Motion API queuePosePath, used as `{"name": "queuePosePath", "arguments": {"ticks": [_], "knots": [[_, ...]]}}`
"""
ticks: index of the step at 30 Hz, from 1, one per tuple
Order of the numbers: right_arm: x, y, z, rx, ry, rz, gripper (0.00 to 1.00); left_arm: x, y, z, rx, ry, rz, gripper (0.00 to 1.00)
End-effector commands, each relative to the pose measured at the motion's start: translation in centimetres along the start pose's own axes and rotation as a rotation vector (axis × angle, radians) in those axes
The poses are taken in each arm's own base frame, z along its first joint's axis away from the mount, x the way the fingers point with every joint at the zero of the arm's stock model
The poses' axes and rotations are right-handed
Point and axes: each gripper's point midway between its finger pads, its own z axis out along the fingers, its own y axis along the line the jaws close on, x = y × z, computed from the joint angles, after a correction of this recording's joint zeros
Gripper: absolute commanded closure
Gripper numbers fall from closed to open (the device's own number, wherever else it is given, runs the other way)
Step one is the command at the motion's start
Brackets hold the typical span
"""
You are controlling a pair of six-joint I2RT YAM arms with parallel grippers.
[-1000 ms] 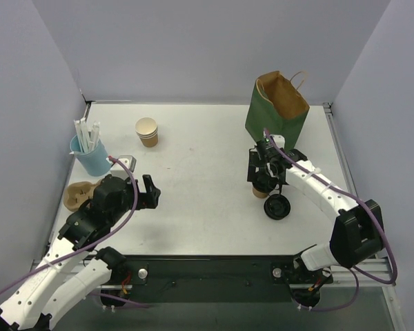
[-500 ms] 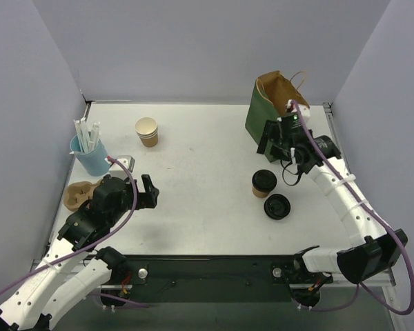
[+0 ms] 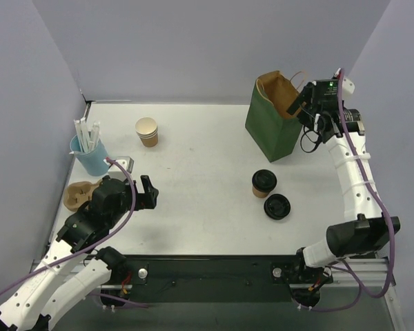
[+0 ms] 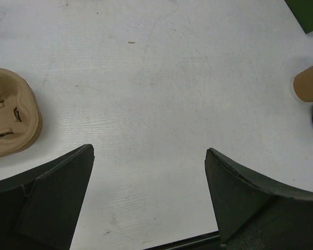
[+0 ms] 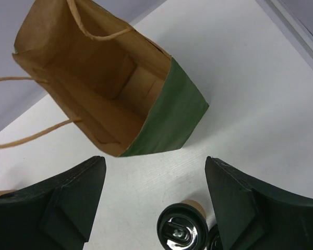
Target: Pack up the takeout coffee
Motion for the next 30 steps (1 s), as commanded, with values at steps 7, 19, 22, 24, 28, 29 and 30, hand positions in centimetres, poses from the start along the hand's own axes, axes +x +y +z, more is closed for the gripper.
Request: {"name": "queuePosePath", "arguments": {"ticks": [7, 19, 22, 24, 28, 29, 30], "knots": [[0.4, -0.1, 5.8, 0.067, 0.090, 0.063, 0.35, -0.5, -0.5, 0.0, 0.019, -0.019, 0.003, 0.03], [1.2, 4.1, 5.7, -0.118, 0.175, -0.023, 0.95, -0.7, -0.4, -0.3, 0.019, -0.033, -0.002, 0.03], [2.6, 6.0, 4.6, -0.168, 0.208, -0.102, 1.00, -0.7, -0.4, -0.3, 0.019, -0.034, -0.003, 0.03], [3.5, 7.3, 3.4, -0.201, 0.213, -0.130, 1.00, -0.8, -0.4, -0.4, 0.018, -0.036, -0.003, 0.03], [4.9, 9.7, 1.2, -0.278, 0.235, -0.141, 1.00, -0.8, 0.1, -0.4, -0.005, -0.041, -0.010, 0.03], [5.2, 10.2, 0.6, -0.300, 0.243, -0.138, 1.00, -0.8, 0.2, -0.5, -0.008, -0.041, -0.011, 0.03], [6.0, 11.0, -0.2, -0.328, 0.257, -0.144, 1.00, -0.9, 0.3, -0.5, -0.016, -0.048, -0.014, 0.03]]}}
